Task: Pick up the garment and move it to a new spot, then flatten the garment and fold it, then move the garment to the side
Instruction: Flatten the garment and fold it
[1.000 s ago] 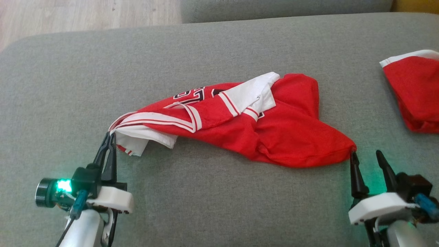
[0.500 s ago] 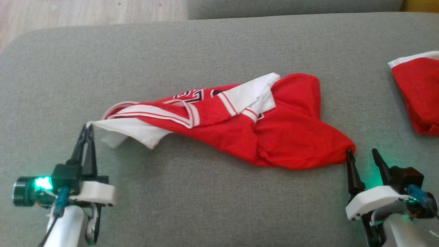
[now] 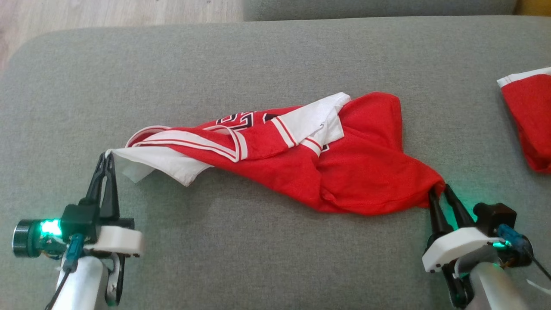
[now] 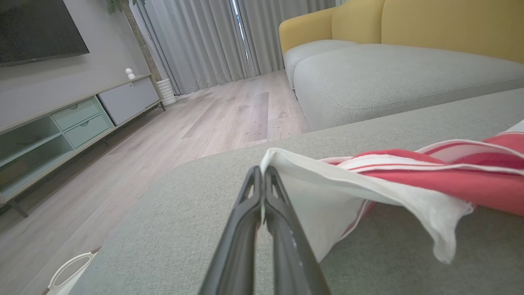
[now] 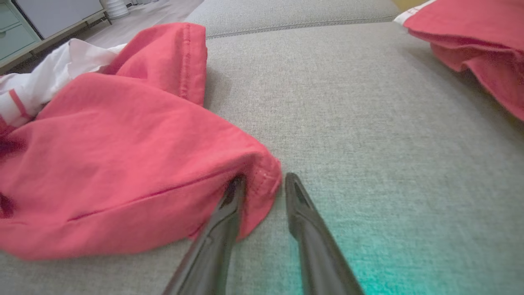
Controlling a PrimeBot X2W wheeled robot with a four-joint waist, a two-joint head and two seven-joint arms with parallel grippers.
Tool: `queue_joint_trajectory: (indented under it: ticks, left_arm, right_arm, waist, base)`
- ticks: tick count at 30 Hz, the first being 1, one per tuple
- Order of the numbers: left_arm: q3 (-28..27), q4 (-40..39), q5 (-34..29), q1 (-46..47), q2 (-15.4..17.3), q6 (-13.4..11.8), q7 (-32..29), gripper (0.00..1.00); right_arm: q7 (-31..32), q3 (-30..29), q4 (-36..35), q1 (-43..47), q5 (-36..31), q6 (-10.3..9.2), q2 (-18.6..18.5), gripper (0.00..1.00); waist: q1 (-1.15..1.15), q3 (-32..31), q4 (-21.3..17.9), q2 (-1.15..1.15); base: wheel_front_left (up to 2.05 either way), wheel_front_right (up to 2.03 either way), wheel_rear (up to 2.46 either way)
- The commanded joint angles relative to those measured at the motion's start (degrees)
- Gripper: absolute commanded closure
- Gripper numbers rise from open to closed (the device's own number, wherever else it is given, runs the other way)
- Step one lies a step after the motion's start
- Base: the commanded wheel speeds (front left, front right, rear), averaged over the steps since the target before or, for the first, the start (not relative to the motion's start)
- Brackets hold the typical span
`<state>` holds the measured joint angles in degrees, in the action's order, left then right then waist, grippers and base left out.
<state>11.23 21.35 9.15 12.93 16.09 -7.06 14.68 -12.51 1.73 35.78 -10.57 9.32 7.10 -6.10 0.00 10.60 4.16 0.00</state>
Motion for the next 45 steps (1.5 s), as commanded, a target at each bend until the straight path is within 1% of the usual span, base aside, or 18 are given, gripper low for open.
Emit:
queue_joint_trajectory:
  ticks: [1,2,3,4,8,11,15,18,20,21,24,27,31,35,37,40,45]
  left_arm:
    - [-2.0,-1.9,0.3,1.6,2.1,-0.3,0.0,1.00]
    - [-1.9,-2.0,0.4,1.6,2.2,-0.2,0.0,1.00]
    - [-1.8,-2.0,0.4,1.6,2.2,-0.2,0.0,1.00]
    - [-1.6,-1.9,0.4,1.6,2.2,-0.2,0.0,1.00]
    - [-1.0,-1.8,0.5,1.4,2.3,0.3,-0.1,1.00]
    - [-0.6,-2.5,0.7,1.2,2.7,1.1,-0.1,1.00]
    - [-0.6,-5.4,1.6,1.7,4.0,2.7,-0.2,1.00]
    - [-0.4,-9.4,2.3,2.8,5.5,4.8,-1.6,1.00]
    - [-0.3,-12.9,3.0,3.9,6.8,6.6,-3.3,1.00]
    - [-0.6,-16.6,4.0,5.5,8.4,8.3,-5.4,1.00]
    - [-0.8,-21.7,5.1,8.4,11.4,10.8,-9.1,1.00]
    - [-0.9,-25.9,7.2,11.7,13.7,12.4,-12.8,1.00]
    - [-1.3,-29.6,10.6,16.4,15.9,13.4,-16.5,1.00]
    - [-1.3,-29.5,13.6,20.2,17.0,13.9,-17.9,1.00]
    - [-0.9,-28.2,15.1,21.9,16.7,14.1,-17.9,1.00]
    - [0.1,-26.1,15.6,24.3,16.9,14.2,-17.2,1.00]
    - [0.6,-23.3,17.7,27.2,16.1,14.3,-16.9,1.00]
  right_arm:
    - [-0.1,1.6,-1.0,-1.7,0.6,0.39,-0.8,0.57]
    - [0.0,1.9,-0.9,-1.9,0.9,0.39,-0.9,0.67]
    - [0.1,2.1,-0.7,-2.0,1.2,0.39,-1.0,0.87]
    - [0.2,2.3,-0.5,-2.2,1.4,0.39,-1.2,1.00]
    - [-0.2,2.5,-0.4,-2.5,1.9,0.39,-2.0,1.00]
    - [-1.0,1.7,-1.8,-2.3,1.9,0.39,-2.8,1.00]
    - [-1.6,0.7,-6.2,-2.0,2.4,0.39,-4.7,1.00]
    - [-1.2,-0.3,-11.3,-2.2,3.8,0.39,-6.9,1.00]
    - [0.4,-0.3,-15.7,-2.7,5.4,0.39,-9.0,1.00]
    - [3.0,0.1,-20.7,-3.9,7.0,0.39,-11.9,1.00]
    - [7.2,0.5,-27.6,-6.6,10.1,0.39,-16.7,1.00]
    - [11.2,0.2,-33.2,-9.6,12.3,0.39,-20.9,1.00]
    - [14.5,-0.7,-38.0,-13.3,13.5,0.39,-25.2,1.00]
    - [16.2,-1.5,-39.1,-16.0,13.6,0.39,-27.0,1.00]
    - [16.5,-1.9,-38.5,-16.8,13.7,0.39,-27.2,1.00]
    - [16.4,-2.4,-37.0,-17.7,13.9,0.39,-27.3,1.00]
    - [16.4,-2.9,-35.6,-19.0,14.2,0.39,-27.3,1.00]
  waist:
    - [0.00,0.0,0.1,0.00]
    - [0.00,0.1,0.2,0.00]
    - [0.00,0.1,0.3,0.00]
    - [0.00,0.1,0.4,0.00]
    - [0.00,-1.0,0.5,0.00]
    - [0.00,-2.7,0.3,0.00]
    - [0.00,-5.9,-0.3,0.00]
    - [0.00,-8.3,-0.8,0.00]
    - [0.00,-9.3,-1.4,0.00]
    - [0.00,-9.9,-2.3,0.00]
    - [0.00,-10.5,-3.7,0.00]
    - [0.00,-11.2,-4.7,0.00]
    - [0.00,-11.8,-5.4,0.00]
    - [0.00,-12.2,-5.4,0.00]
    - [0.00,-12.4,-5.0,0.00]
    - [0.00,-12.7,-4.4,0.00]
    - [0.00,-13.0,-3.7,0.00]
  base:
    - [0.00,0.00,0.00]
    - [0.00,0.00,0.00]
    - [0.00,0.00,0.00]
    - [0.00,0.00,0.00]
    - [0.00,0.00,0.00]
    - [0.00,0.00,0.00]
    - [0.00,0.00,0.00]
    - [0.00,0.00,0.00]
    - [0.00,0.00,0.00]
    - [0.00,0.00,0.00]
    - [0.00,0.00,0.00]
    - [0.00,0.00,0.00]
    - [0.00,0.00,0.00]
    - [0.00,0.00,0.00]
    - [0.00,0.00,0.00]
    - [0.00,0.00,0.00]
    - [0.00,0.00,0.00]
